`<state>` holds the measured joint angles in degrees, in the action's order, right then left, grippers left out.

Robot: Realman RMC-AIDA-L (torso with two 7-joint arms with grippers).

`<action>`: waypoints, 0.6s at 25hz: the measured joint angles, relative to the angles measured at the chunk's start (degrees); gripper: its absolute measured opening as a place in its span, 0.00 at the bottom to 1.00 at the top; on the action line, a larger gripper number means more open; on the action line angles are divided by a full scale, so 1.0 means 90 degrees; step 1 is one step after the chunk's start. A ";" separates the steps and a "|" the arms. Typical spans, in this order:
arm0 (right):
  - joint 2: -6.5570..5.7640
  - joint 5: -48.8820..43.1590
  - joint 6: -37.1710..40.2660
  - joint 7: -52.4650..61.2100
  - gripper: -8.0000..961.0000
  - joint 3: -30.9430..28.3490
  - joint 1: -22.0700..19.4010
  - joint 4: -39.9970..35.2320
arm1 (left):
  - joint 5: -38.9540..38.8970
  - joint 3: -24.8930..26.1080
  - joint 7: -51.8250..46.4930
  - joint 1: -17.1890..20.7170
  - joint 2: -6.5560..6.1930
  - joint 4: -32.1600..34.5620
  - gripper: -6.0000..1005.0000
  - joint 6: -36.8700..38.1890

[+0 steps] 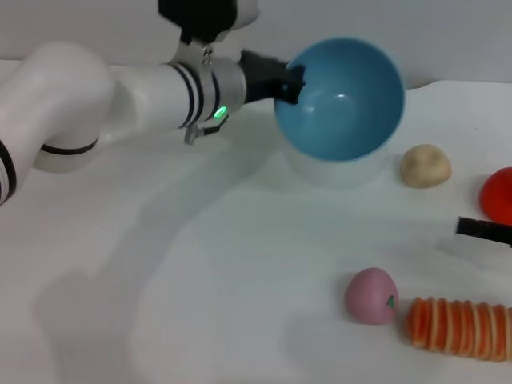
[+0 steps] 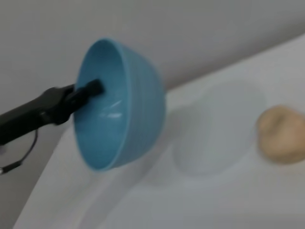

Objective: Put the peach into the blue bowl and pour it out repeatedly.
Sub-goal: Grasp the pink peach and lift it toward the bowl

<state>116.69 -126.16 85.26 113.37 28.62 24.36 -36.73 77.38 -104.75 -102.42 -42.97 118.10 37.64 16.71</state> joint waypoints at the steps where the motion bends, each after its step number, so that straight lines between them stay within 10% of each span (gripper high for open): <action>1: 0.0002 -0.0133 -0.0001 0.0088 0.48 0.0077 0.0117 -0.0003 | 0.0000 0.0002 -0.0079 0.0004 -0.0006 -0.0063 0.00 0.0012; 15: 0.0190 -0.0901 -0.0909 0.0569 0.48 0.1549 0.1244 0.1042 | -0.0066 -0.0216 -0.0440 0.0140 0.0058 -0.0134 0.00 0.0112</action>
<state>118.40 -134.27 77.08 118.49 42.56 35.56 -27.35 76.79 -106.69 -106.38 -41.71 118.62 36.43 17.72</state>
